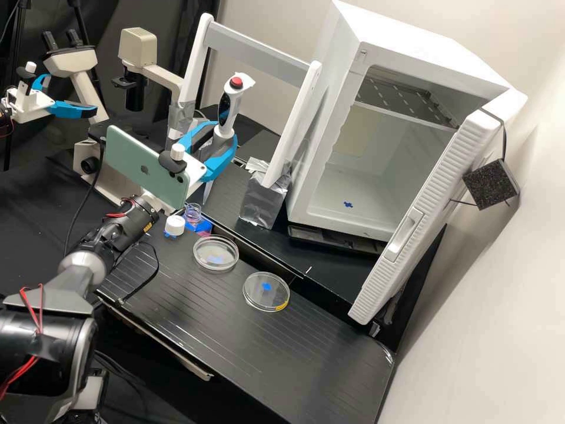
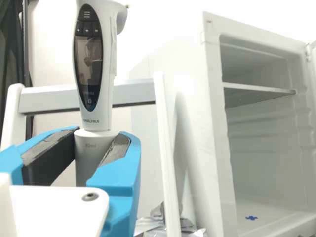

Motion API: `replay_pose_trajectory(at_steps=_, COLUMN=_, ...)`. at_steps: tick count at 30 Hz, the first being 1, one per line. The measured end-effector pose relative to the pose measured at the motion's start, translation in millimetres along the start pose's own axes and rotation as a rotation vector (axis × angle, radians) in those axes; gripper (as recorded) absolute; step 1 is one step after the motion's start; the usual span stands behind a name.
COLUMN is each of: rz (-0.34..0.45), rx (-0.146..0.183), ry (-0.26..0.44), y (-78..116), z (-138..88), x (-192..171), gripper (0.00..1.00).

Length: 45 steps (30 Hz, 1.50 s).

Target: Use the pipette

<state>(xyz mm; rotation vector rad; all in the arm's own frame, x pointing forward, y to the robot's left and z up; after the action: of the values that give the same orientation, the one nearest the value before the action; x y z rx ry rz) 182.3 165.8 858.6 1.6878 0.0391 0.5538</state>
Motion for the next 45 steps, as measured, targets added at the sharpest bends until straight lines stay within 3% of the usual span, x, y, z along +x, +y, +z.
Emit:
replay_pose_trajectory(at_steps=6, rz=0.096, rx=0.058, ry=-0.007, y=26.3, z=15.1, x=-6.3, gripper=0.00)
replay_pose_trajectory(at_steps=12, rz=0.167, rx=0.085, ry=0.010, y=53.8, z=38.8, x=-23.5, gripper=0.00)
replay_pose_trajectory(at_steps=14, rz=0.168, rx=0.080, ry=0.019, y=60.1, z=47.6, x=-30.9, gripper=0.00)
replay_pose_trajectory(at_steps=15, rz=0.165, rx=0.095, ry=0.025, y=61.7, z=49.3, x=-32.7, gripper=0.00)
replay_pose_trajectory(at_steps=19, rz=0.118, rx=0.106, ry=0.031, y=68.4, z=62.2, x=-44.7, gripper=0.00)
replay_pose_trajectory(at_steps=23, rz=0.085, rx=0.076, ry=0.003, y=70.1, z=69.9, x=-55.8, gripper=0.00)
replay_pose_trajectory(at_steps=28, rz=0.103, rx=0.060, ry=-0.032, y=71.1, z=75.8, x=-63.5, gripper=0.00)
replay_pose_trajectory(at_steps=45, rz=0.091, rx=0.085, ry=-0.023, y=68.4, z=75.3, x=-64.4, gripper=0.00)
